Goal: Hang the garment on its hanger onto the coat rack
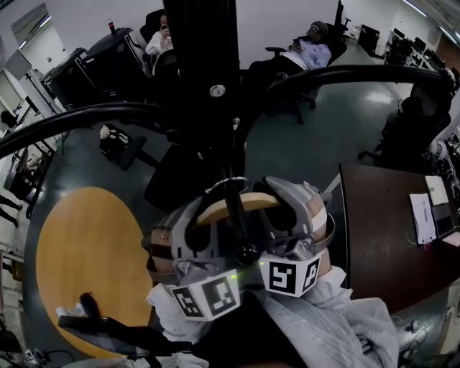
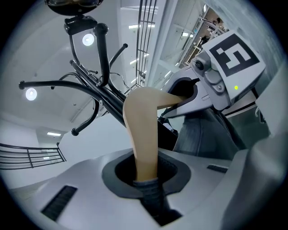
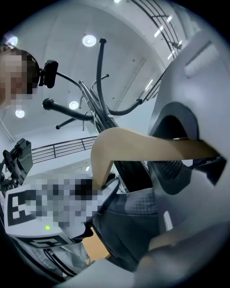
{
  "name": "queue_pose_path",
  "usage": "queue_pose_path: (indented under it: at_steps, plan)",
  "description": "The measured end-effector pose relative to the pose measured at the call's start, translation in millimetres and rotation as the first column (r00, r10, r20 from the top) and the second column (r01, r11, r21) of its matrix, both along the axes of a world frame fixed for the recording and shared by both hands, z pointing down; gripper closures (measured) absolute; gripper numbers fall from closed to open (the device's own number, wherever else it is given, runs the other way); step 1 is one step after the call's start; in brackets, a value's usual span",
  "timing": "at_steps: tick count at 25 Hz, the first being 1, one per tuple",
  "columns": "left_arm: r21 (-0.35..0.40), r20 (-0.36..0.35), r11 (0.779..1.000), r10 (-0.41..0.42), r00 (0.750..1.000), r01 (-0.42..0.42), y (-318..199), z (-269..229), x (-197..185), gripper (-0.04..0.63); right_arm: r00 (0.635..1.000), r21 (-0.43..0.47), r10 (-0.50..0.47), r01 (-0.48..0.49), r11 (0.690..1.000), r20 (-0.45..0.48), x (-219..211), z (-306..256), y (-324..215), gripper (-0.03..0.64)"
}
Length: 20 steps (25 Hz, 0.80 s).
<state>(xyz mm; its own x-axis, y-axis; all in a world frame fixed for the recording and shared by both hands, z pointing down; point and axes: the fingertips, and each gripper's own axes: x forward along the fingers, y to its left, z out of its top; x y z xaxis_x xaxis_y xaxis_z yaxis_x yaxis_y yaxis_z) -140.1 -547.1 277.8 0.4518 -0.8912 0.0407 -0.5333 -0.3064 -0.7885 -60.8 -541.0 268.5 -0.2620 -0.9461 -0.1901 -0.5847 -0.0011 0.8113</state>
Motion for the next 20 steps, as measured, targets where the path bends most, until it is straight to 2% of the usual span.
queue_pose_path:
  at_steps: [7,13,17,20]
  plan:
    - [0.031,-0.006,0.999,-0.015,1.0,0.015,-3.4,1.4,-2.1,0.545,1.0,0.028,-0.021,0.021,0.999,-0.004,-2.6,1.3,-3.6,0.54]
    - [0.059,-0.018,0.998,-0.009,1.0,0.01,3.3,0.7,-1.9,0.543,1.0,-0.006,-0.012,0.012,1.0,-0.019,-1.5,3.4,3.2,0.54]
    - [0.089,-0.038,0.996,0.026,0.999,-0.022,15.8,-3.7,-4.2,0.527,0.996,-0.041,-0.09,0.09,0.995,0.002,-7.5,4.1,16.8,0.523]
    - [0.108,-0.059,0.993,0.06,0.996,-0.053,29.5,-7.8,-4.7,0.471,0.99,-0.061,-0.138,0.138,0.989,0.0,-7.0,3.7,31.6,0.49]
